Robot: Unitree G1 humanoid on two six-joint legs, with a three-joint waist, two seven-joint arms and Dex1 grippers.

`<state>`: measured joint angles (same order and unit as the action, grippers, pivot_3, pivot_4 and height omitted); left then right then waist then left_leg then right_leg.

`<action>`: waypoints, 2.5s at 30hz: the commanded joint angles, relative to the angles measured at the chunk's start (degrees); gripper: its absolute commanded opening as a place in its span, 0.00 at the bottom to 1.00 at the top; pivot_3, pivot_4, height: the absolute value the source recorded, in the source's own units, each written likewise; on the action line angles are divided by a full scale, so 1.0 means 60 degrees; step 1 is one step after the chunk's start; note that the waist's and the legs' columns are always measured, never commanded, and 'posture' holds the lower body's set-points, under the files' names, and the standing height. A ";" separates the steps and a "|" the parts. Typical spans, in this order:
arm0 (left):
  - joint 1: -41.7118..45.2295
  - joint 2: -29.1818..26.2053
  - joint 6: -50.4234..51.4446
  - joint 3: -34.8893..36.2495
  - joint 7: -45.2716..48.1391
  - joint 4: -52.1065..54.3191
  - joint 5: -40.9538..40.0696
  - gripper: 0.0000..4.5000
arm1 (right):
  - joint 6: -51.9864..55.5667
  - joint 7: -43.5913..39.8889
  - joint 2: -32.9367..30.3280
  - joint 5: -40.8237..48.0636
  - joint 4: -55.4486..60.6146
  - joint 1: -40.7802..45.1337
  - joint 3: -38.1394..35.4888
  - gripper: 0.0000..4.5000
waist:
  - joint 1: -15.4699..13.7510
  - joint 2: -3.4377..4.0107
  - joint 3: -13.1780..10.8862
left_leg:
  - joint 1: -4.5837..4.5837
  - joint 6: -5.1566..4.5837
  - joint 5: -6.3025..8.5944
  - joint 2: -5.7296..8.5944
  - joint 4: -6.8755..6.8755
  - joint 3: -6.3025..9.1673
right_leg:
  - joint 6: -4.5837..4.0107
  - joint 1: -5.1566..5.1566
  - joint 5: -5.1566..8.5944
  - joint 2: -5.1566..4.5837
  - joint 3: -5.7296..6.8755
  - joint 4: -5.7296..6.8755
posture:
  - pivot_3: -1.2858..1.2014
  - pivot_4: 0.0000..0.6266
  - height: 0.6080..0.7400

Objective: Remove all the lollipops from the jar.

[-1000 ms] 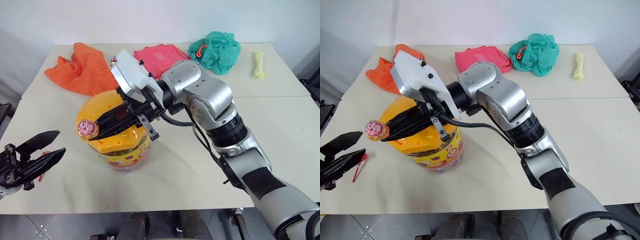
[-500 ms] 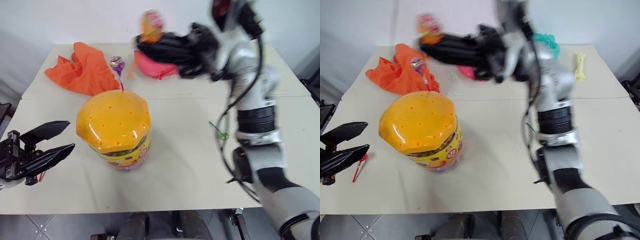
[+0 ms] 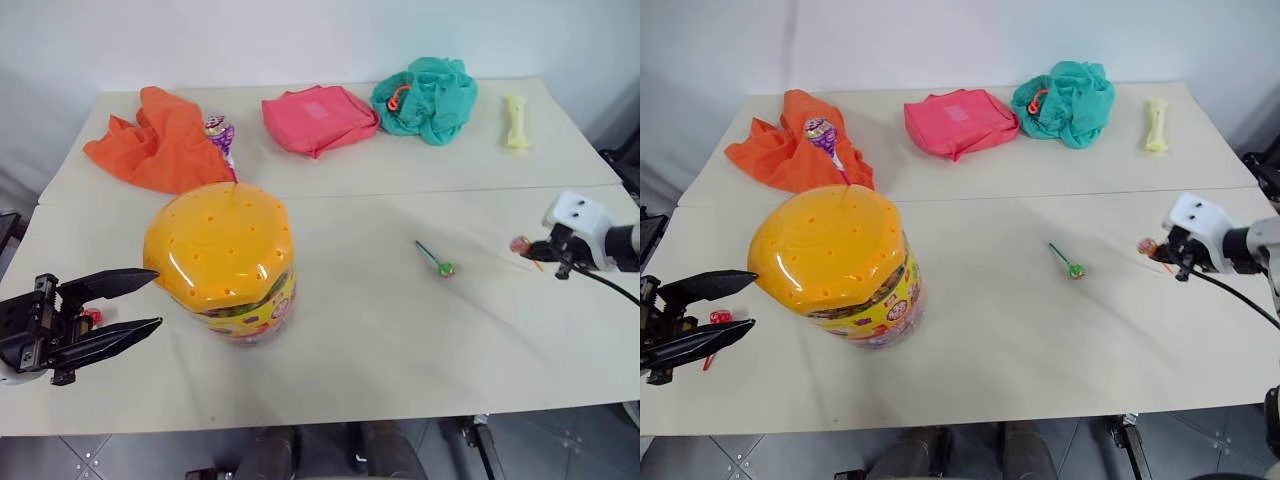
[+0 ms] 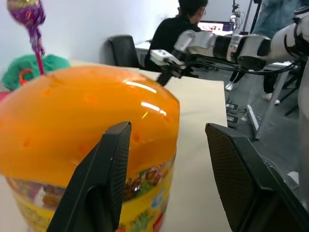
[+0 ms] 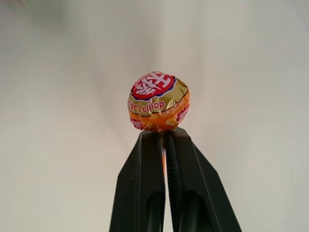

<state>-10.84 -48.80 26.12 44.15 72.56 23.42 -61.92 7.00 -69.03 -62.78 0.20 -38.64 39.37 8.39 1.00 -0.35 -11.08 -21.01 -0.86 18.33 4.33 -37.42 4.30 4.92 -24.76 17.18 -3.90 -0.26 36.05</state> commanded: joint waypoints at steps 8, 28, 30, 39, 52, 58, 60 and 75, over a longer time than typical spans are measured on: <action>0.0513 -0.0208 0.0347 0.0050 0.0010 -0.0064 -0.0354 0.58 | -0.0879 -0.0632 0.0202 0.0587 -0.0660 -0.0758 -0.0954 0.40 | 0.0027 0.0003 0.0001 | 0.0010 -0.0002 0.0017 -0.0012 -0.0039 -0.0001 | 0.0006 0.0024 -0.0021 0.0009 -0.0001 0.0001 | 0.52 0.24 1.00; 0.0777 0.1197 0.0151 0.1130 -0.1985 -0.2007 -0.0491 0.58 | 0.5816 0.2109 0.6355 0.5897 0.5732 0.4323 -0.0803 0.75 | -0.0165 -0.0002 0.0001 | -0.0052 0.0063 0.0068 -0.0095 -0.0115 -0.0025 | -0.0045 -0.0080 -0.0035 0.0086 -0.0005 0.0082 | 0.52 0.24 1.00; 0.0771 0.1136 0.0265 0.0984 -0.1886 -0.1930 -0.0472 0.58 | 0.6140 0.2394 0.6742 0.5772 0.5557 0.4727 -0.0600 0.75 | -0.0213 -0.0005 0.0004 | -0.0059 0.0063 0.0068 -0.0091 -0.0117 -0.0020 | -0.0045 -0.0084 -0.0035 0.0083 0.0001 0.0084 | 0.52 0.24 1.00; 0.0744 0.1147 0.0417 0.0755 -0.1925 -0.1265 -0.0478 0.58 | 0.6771 0.3402 0.8472 0.5408 0.4962 0.5678 -0.0226 0.75 | 0.0097 -0.0028 0.0017 | -0.0063 0.0057 0.0068 -0.0083 -0.0109 -0.0030 | -0.0050 -0.0117 -0.0032 0.0079 -0.0005 0.0150 | 0.52 0.24 1.00; 0.0838 0.1200 0.0180 0.0694 -0.2088 -0.0918 -0.0413 0.58 | 0.6265 0.3440 0.9595 0.5187 0.4654 0.5841 -0.0168 0.31 | 0.0135 -0.0028 0.0017 | -0.0063 0.0058 0.0068 -0.0081 -0.0105 -0.0030 | -0.0051 -0.0121 -0.0032 0.0081 -0.0008 0.0162 | 0.52 0.24 1.00; 0.1129 0.1097 0.0080 0.0483 -0.2015 -0.0693 -0.0438 0.58 | 0.4594 0.2987 0.9791 0.5396 0.4427 0.5694 -0.0938 0.01 | 0.0135 -0.0028 0.0017 | -0.0063 0.0058 0.0068 -0.0082 -0.0104 -0.0030 | -0.0051 -0.0121 -0.0032 0.0082 -0.0007 0.0163 | 0.52 0.24 1.00; 0.1310 0.1024 0.0105 0.0329 -0.1953 -0.0464 -0.0546 0.58 | 0.3537 0.2214 0.9494 0.5656 0.4464 0.5584 -0.1556 0.01 | 0.0135 -0.0028 0.0017 | -0.0064 0.0058 0.0068 -0.0082 -0.0103 -0.0031 | -0.0050 -0.0120 -0.0032 0.0083 -0.0006 0.0161 | 0.52 0.24 1.00; 0.1561 -0.0311 0.0184 -0.0578 0.0156 -0.0377 -0.0015 0.58 | 0.4894 -0.0868 0.0178 0.3128 0.4600 0.1727 -0.1040 0.01 | 0.0095 -0.0013 0.0008 | -0.0075 0.0030 0.0081 -0.0086 -0.0080 -0.0066 | -0.0046 -0.0118 -0.0033 0.0080 -0.0023 0.0069 | 0.52 0.24 1.00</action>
<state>-1.29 -49.71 28.34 41.17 71.11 21.18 -63.32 36.21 -72.99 -58.65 21.03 -13.84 50.63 2.26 1.57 -0.42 -11.03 -21.45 -0.68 18.81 3.78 -37.93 3.90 4.64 -25.47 16.99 -3.41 -0.39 36.48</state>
